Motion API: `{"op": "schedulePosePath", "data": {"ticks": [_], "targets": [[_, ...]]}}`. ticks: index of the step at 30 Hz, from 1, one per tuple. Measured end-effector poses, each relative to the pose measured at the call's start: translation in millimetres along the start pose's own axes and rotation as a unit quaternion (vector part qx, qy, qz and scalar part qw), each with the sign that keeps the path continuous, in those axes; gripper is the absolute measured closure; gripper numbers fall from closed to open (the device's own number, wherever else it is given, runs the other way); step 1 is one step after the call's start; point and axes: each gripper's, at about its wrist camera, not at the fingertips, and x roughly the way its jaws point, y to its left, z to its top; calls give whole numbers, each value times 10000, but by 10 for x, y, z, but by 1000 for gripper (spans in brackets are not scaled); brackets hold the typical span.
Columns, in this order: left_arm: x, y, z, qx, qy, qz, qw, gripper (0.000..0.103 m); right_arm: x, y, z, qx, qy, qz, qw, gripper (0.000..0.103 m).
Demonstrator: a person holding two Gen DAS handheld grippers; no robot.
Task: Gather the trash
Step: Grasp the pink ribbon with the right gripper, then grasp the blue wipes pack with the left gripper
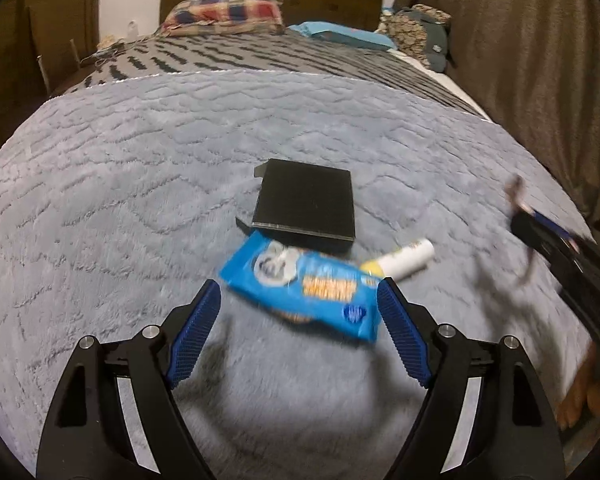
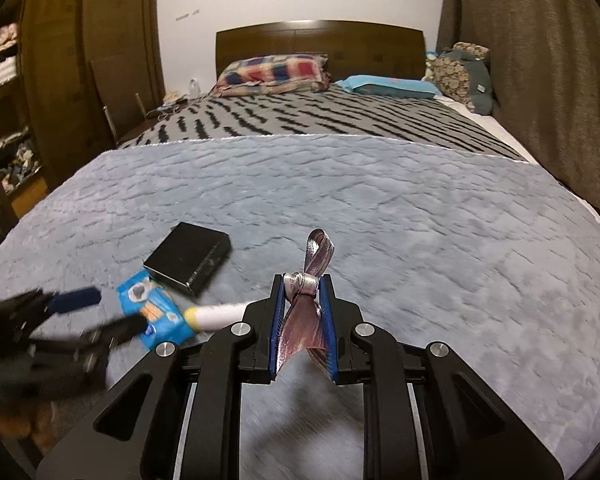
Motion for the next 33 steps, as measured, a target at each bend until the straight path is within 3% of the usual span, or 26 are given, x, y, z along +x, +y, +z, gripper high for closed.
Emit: {"op": "schedulePosePath", "data": {"ticks": [4, 8, 11, 12, 15, 26, 33], "targets": [[227, -51, 56, -218, 356, 76, 9991, 27, -45, -132, -81, 96, 5, -52, 9999, 84], [385, -51, 106, -416, 471, 64, 9980, 28, -78, -247, -157, 128, 15, -117, 9998, 84], [441, -51, 135, -420, 421, 65, 9982, 39, -112, -326, -227, 158, 29, -109, 9998, 84], [438, -51, 149, -432, 426, -46, 9982, 52, -119, -333, -241, 170, 24, -110, 9998, 84], [415, -53, 156, -377, 491, -9, 9981, 58, -150, -374, -291, 208, 8, -108, 9997, 84], [274, -32, -124, -210, 509, 116, 9984, 56, -251, -280, -379, 202, 9, 39, 9998, 84], [129, -107, -347, 68, 475, 301, 9984, 48, -424, -153, -465, 165, -1, 141, 9998, 84]]}}
